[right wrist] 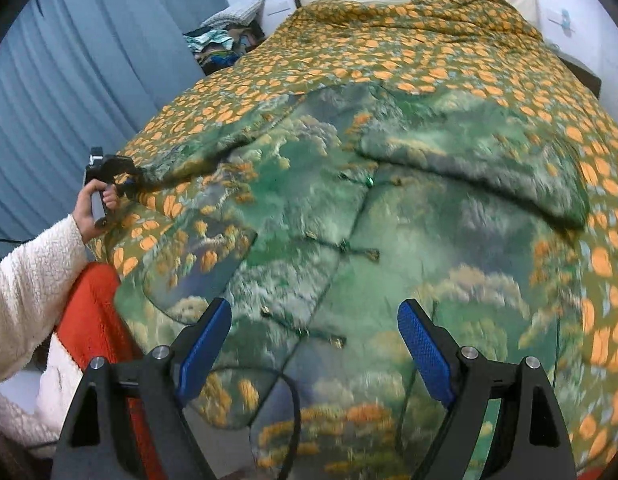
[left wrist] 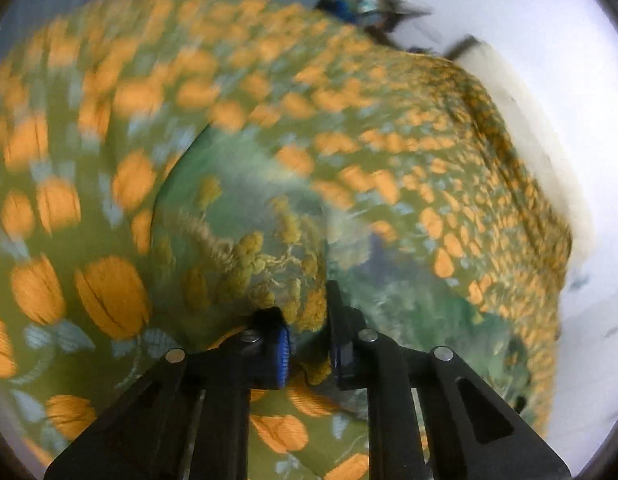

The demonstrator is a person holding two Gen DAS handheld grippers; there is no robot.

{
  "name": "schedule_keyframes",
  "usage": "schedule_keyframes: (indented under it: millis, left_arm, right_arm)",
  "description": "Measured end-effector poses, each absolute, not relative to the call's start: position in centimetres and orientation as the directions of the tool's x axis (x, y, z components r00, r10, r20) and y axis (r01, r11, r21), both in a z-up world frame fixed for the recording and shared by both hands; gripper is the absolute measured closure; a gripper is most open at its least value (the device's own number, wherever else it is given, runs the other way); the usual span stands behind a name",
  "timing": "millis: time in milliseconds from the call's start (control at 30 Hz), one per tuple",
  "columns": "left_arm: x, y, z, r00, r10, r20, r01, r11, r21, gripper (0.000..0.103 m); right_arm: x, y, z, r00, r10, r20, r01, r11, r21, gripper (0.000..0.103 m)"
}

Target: Fold large clothes

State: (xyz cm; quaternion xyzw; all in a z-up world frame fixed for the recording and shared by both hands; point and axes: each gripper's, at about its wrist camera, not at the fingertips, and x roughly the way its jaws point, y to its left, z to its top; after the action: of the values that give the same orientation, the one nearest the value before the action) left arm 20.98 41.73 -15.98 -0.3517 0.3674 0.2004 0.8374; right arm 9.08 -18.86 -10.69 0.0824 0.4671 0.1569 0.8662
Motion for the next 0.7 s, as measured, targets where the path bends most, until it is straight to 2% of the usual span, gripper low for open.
schedule_keyframes:
  millis: [67, 167, 267, 367, 533, 700]
  left_arm:
    - [22.3, 38.2, -11.1, 0.689, 0.143, -0.711, -0.521, 0.779, -0.348, 0.090]
    - [24.1, 31.4, -4.4, 0.771, 0.175, -0.613, -0.367, 0.908, -0.202, 0.089]
    - [25.5, 22.0, 1.4, 0.855, 0.120, -0.505, -0.165, 0.985, -0.045, 0.089]
    - [27.0, 11.8, 3.7, 0.888, 0.018, -0.459, 0.021, 0.997, 0.080, 0.089]
    - [28.4, 0.1, -0.4, 0.854, -0.092, -0.512, 0.207, 0.963, 0.173, 0.089]
    - [28.7, -7.7, -10.1, 0.748, -0.095, -0.657, 0.313, 0.923, 0.223, 0.089]
  right_arm:
    - [8.6, -20.0, -10.8, 0.529, 0.356, -0.770, -0.162, 0.933, 0.321, 0.018]
    - [8.4, -21.9, -10.6, 0.563, 0.350, -0.749, -0.115, 0.930, 0.348, 0.018]
    - [8.5, -23.8, -10.1, 0.603, 0.326, -0.728, -0.077, 0.932, 0.354, 0.018]
    - [8.4, -25.6, -9.8, 0.630, 0.310, -0.712, -0.040, 0.928, 0.369, 0.018]
    - [7.3, -28.4, -9.7, 0.661, 0.283, -0.695, 0.019, 0.920, 0.391, 0.018]
    - [5.9, -31.0, -9.7, 0.675, 0.242, -0.697, 0.074, 0.917, 0.391, 0.018]
